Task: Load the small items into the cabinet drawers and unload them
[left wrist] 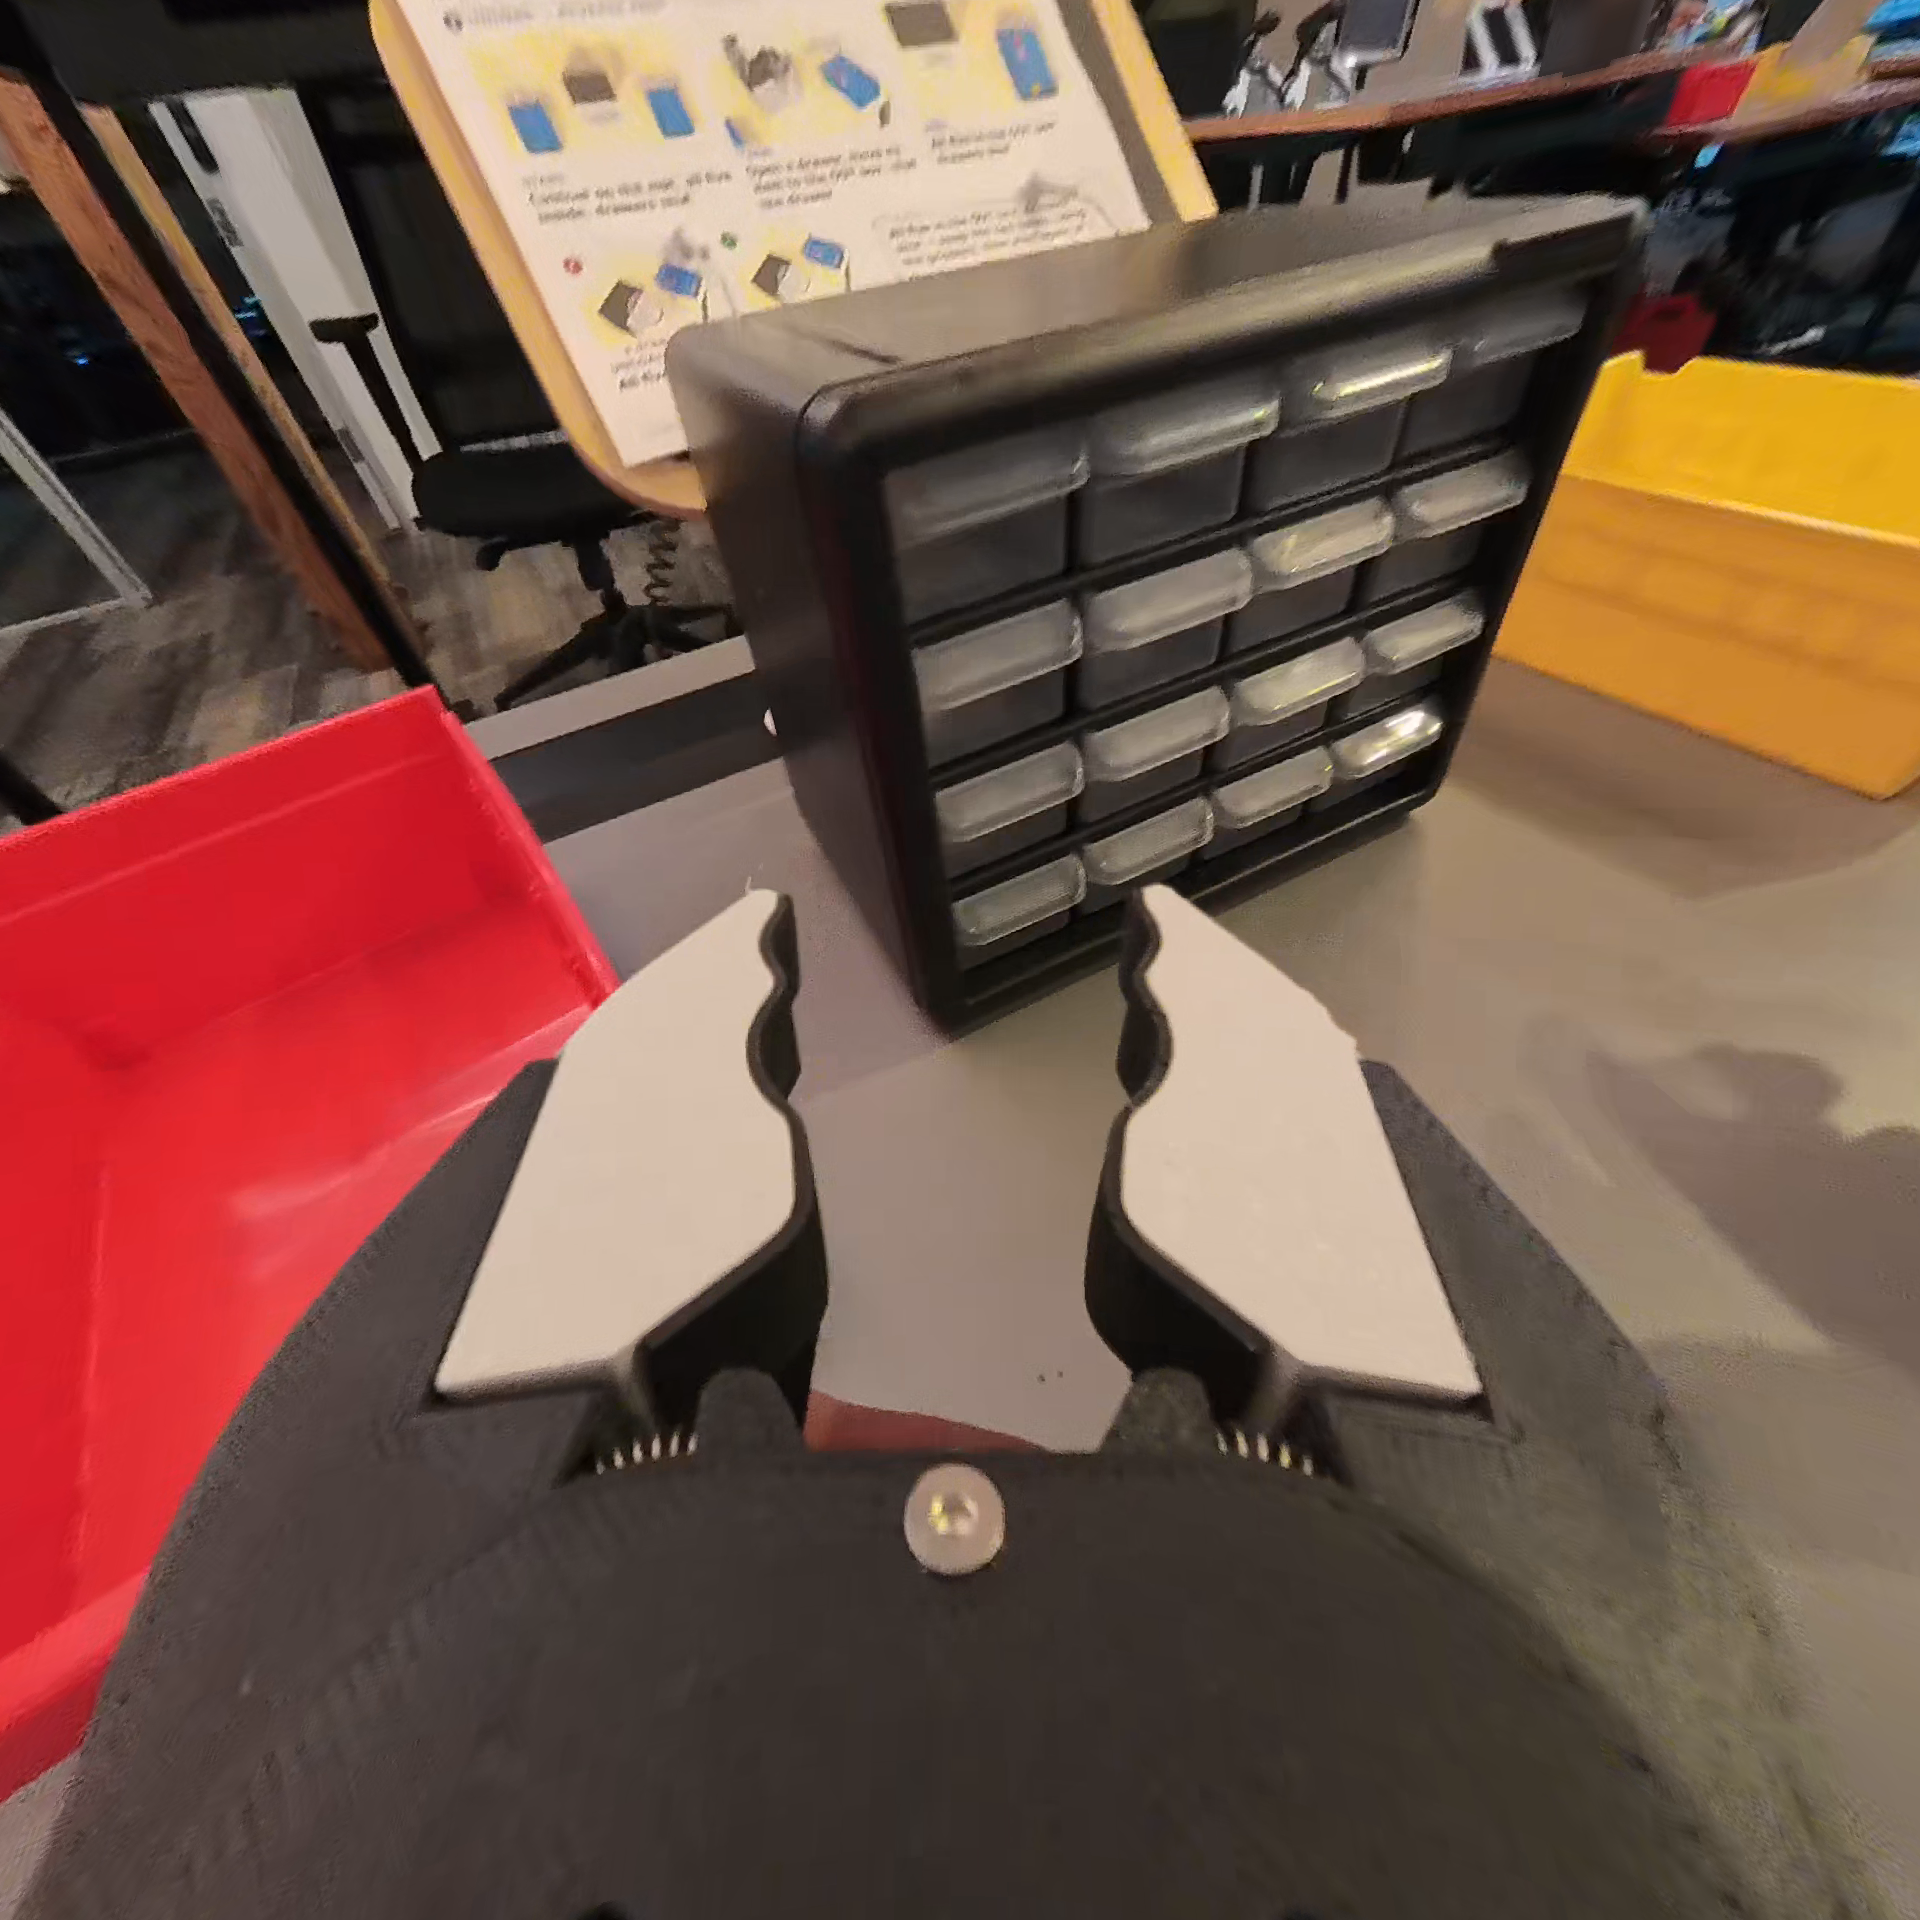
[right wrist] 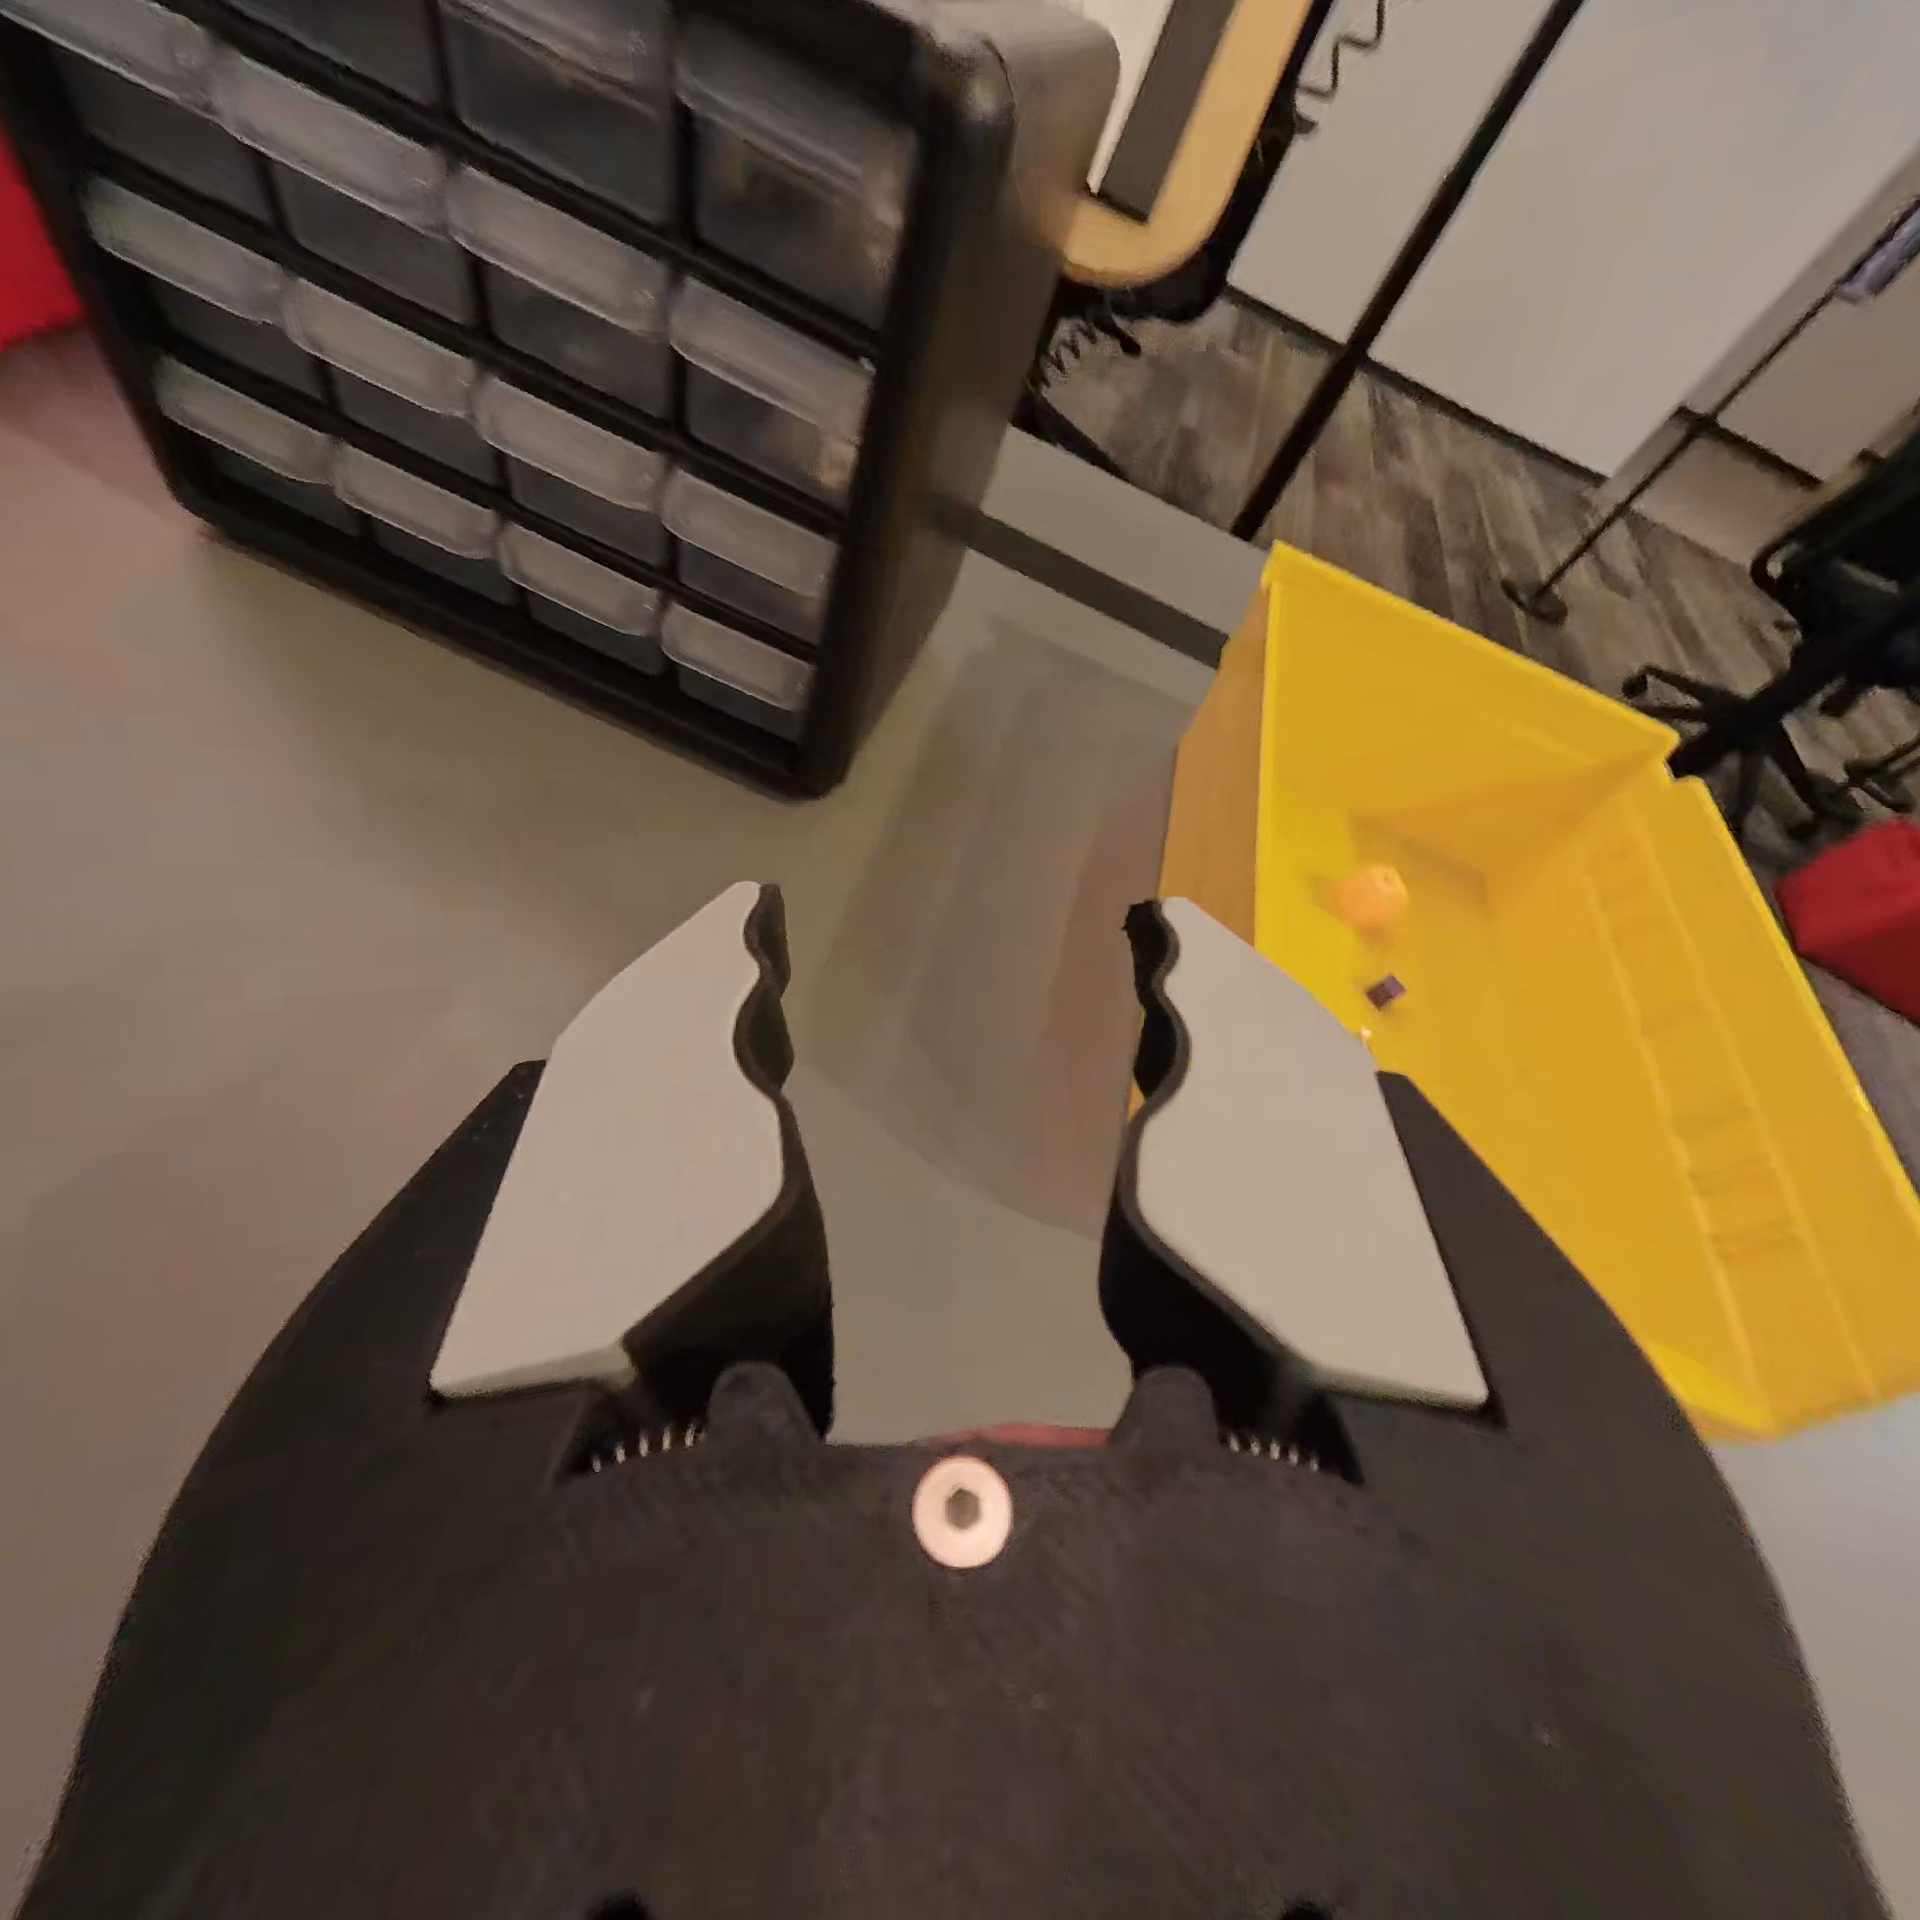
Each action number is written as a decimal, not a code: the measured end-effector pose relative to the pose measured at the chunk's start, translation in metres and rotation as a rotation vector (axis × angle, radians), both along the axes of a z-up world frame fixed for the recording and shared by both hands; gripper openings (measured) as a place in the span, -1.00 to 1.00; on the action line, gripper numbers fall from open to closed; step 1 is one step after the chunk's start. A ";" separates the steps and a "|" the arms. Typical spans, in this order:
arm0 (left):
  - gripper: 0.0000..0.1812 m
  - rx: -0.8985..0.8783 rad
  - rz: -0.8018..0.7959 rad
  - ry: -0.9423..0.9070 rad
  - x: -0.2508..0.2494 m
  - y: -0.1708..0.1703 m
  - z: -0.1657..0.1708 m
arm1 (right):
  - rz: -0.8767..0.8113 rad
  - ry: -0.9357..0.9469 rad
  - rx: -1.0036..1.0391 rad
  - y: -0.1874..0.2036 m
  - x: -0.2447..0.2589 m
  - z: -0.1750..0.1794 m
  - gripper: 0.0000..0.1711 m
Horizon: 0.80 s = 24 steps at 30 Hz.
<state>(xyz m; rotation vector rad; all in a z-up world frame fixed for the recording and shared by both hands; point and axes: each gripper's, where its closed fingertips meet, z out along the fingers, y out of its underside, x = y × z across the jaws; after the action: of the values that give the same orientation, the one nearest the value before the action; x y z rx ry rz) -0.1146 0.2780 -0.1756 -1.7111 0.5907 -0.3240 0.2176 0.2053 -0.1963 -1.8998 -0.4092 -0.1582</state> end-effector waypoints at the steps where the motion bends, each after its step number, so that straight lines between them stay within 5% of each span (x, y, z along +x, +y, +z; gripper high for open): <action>1: -0.33 -0.007 0.014 0.006 -0.004 0.003 -0.004 | -0.018 -0.004 -0.013 0.001 0.005 -0.004 -0.24; 11: -0.14 -0.067 0.171 0.041 -0.047 0.028 -0.033 | -0.084 -0.032 -0.055 0.005 0.026 -0.024 -0.18; 18: -0.14 -0.004 0.296 0.046 -0.098 0.040 -0.016 | -0.137 0.010 0.008 0.009 0.056 -0.015 -0.20; 24: -0.02 0.023 0.528 -0.010 -0.196 0.047 0.013 | -0.166 0.271 0.064 0.006 0.113 0.005 -0.13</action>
<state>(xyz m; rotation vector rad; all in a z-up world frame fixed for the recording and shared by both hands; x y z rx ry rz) -0.3105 0.3245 -0.1628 -1.7704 0.1190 0.0510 0.3301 0.2113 -0.1916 -1.8598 -0.0626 -0.0215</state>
